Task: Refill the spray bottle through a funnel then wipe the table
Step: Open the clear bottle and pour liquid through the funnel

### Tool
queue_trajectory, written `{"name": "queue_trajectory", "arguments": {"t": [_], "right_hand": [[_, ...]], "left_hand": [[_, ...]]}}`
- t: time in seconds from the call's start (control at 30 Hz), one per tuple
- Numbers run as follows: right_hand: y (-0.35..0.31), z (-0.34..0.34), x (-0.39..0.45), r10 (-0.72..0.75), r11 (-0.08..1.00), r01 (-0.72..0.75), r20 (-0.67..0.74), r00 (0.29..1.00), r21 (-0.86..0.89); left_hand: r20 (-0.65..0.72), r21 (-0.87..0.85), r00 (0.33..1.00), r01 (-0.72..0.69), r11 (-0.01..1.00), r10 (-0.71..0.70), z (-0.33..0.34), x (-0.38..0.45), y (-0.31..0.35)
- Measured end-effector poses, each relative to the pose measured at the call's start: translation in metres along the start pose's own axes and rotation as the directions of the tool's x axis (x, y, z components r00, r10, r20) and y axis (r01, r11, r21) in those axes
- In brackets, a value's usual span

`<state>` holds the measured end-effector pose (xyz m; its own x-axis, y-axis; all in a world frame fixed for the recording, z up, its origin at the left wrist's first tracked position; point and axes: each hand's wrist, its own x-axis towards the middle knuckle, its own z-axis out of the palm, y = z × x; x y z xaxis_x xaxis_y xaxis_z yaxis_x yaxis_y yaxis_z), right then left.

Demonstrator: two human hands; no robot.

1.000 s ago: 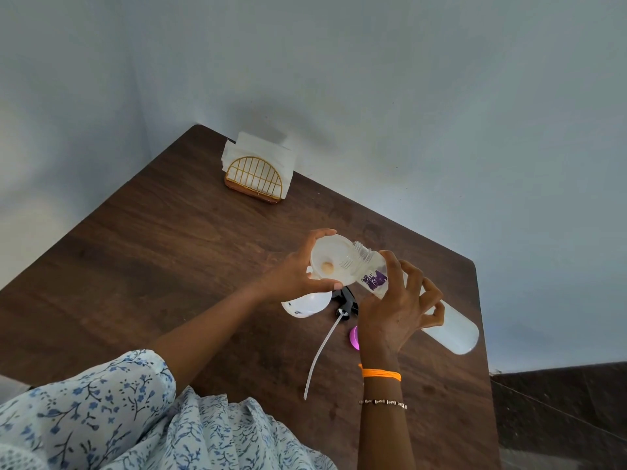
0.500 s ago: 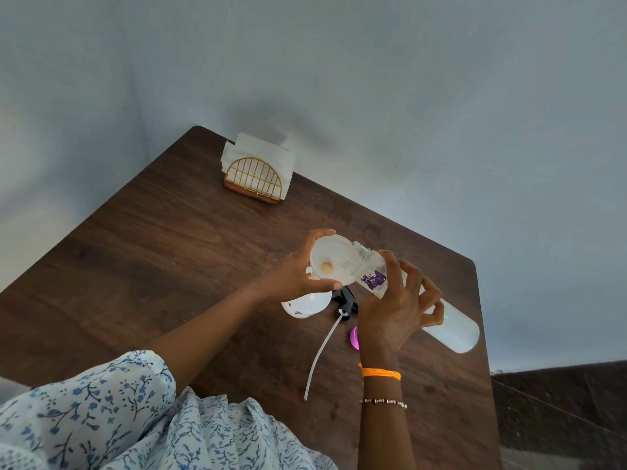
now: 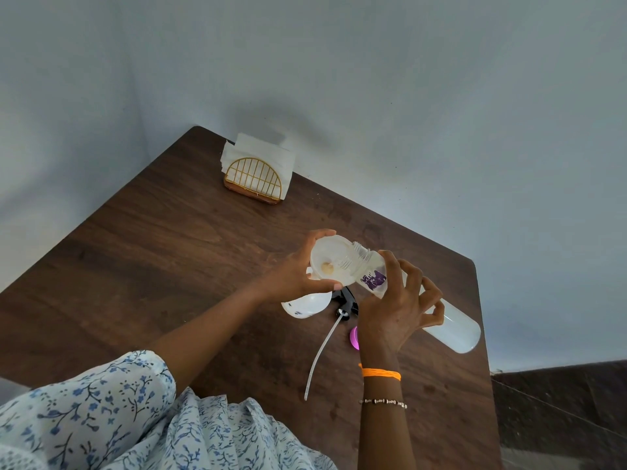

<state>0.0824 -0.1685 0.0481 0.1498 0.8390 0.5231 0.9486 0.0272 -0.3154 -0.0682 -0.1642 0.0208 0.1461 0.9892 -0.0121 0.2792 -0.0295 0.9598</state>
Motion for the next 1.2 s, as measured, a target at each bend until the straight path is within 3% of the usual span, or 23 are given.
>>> {"name": "queue_trajectory", "arguments": {"t": [1.2], "right_hand": [[-0.001,-0.0008,0.0001,-0.024,1.0,0.024,-0.009,1.0,0.001]], "left_hand": [[0.001,0.004,1.0,0.009,1.0,-0.009,-0.0019,-0.0017,0.0039]]}}
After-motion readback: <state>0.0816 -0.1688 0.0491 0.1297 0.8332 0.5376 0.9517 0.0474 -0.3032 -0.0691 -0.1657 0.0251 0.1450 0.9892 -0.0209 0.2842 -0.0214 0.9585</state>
